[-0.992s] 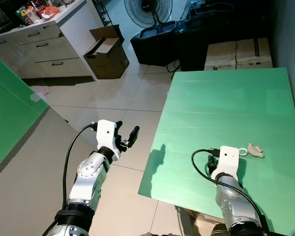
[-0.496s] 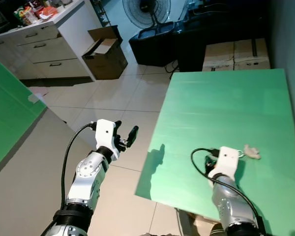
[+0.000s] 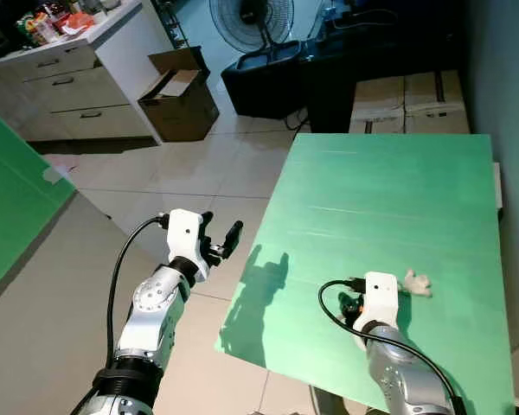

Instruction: Hang keys on a hook

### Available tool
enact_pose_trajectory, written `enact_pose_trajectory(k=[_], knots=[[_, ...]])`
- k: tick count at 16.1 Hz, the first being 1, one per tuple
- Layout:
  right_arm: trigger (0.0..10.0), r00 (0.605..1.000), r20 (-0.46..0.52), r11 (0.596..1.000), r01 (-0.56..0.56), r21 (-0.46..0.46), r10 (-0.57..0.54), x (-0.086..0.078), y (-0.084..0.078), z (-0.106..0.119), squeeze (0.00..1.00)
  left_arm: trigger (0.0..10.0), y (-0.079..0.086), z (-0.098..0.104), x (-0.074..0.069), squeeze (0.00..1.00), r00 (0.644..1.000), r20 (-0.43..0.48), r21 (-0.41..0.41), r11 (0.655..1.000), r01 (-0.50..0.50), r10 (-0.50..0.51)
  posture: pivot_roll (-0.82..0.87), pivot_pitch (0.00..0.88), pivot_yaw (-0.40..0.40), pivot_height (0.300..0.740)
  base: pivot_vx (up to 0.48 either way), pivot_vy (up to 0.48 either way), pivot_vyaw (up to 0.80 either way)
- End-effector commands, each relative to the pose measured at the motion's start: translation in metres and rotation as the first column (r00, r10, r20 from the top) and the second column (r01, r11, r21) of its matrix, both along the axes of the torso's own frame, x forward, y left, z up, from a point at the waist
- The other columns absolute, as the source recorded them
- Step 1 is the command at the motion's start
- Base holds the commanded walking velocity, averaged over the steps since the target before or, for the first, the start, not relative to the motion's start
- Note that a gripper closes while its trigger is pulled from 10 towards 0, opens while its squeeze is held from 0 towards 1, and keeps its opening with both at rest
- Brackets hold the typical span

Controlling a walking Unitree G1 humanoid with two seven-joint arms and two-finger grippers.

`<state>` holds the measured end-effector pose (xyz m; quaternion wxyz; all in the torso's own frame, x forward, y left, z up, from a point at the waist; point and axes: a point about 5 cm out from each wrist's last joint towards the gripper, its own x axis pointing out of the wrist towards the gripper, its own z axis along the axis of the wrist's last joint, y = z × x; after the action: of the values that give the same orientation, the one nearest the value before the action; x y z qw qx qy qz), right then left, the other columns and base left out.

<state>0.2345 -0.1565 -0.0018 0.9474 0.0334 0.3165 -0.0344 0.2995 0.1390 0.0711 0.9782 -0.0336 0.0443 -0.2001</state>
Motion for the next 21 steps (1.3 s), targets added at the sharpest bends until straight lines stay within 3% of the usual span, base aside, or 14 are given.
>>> enact_pose_trajectory(k=[1, 3, 7, 9, 11, 14, 16, 21], knots=[[10.0, 0.992, -0.12, 0.998, 0.041, -0.051, -0.047, -0.02, -0.013, -0.019, 0.0, 10.0, 0.008, -0.001, 0.0, 0.0, 1.0, -0.007, 0.022, 1.0, -0.016, 0.016, -0.28, 0.053, 0.357, 0.74, 0.0, 0.0, 0.0], [10.0, 0.988, -0.14, 0.996, 0.055, -0.076, -0.065, -0.028, -0.022, -0.022, 0.0, 10.0, 0.007, -0.001, 0.0, 0.0, 1.0, -0.007, 0.019, 1.0, -0.016, 0.016, -0.28, 0.051, 0.355, 0.74, 0.0, 0.0, 0.0], [10.0, 0.994, -0.102, 0.994, 0.026, -0.106, -0.037, -0.025, -0.017, -0.014, 0.0, 10.0, 0.006, -0.001, -0.001, 0.0, 1.0, -0.006, 0.014, 1.0, -0.018, 0.018, -0.29, 0.056, 0.352, 0.74, 0.0, 0.0, 0.0], [10.0, 0.999, -0.035, 0.985, 0.006, -0.174, -0.012, -0.017, -0.019, -0.003, 0.0, 10.0, 0.005, -0.002, -0.001, 0.0, 1.0, -0.008, 0.013, 1.0, -0.018, 0.018, -0.29, 0.056, 0.349, 0.74, 0.0, 0.0, 0.0], [10.0, 0.994, 0.106, 0.967, 0.049, -0.252, -0.023, -0.004, -0.025, 0.017, 0.0, 10.0, 0.004, -0.003, -0.002, 0.0, 1.0, -0.01, 0.009, 1.0, -0.02, 0.02, -0.29, 0.056, 0.345, 0.74, 0.0, 0.0, 0.0], [10.0, 0.977, 0.209, 0.955, 0.097, -0.28, -0.038, 0.0, -0.029, 0.031, 0.0, 10.0, 0.001, -0.004, -0.002, 0.0, 1.0, -0.011, 0.001, 1.0, -0.022, 0.022, -0.3, 0.05, 0.337, 0.74, 0.0, 0.0, 0.0], [10.0, 0.99, 0.139, 0.954, 0.063, -0.295, -0.023, -0.008, -0.026, 0.018, 0.0, 10.0, 0.0, -0.004, -0.002, 0.0, 1.0, -0.01, -0.004, 1.0, -0.029, 0.029, -0.3, 0.041, 0.33, 0.74, 0.0, 0.0, 0.0], [10.0, 0.998, 0.045, 0.969, 0.054, -0.241, -0.045, -0.008, -0.023, -0.002, 0.0, 10.0, 0.002, -0.002, 0.0, 0.0, 0.999, -0.003, -0.005, 0.999, -0.034, 0.034, -0.29, 0.03, 0.329, 0.74, 0.0, 0.0, 0.0]])
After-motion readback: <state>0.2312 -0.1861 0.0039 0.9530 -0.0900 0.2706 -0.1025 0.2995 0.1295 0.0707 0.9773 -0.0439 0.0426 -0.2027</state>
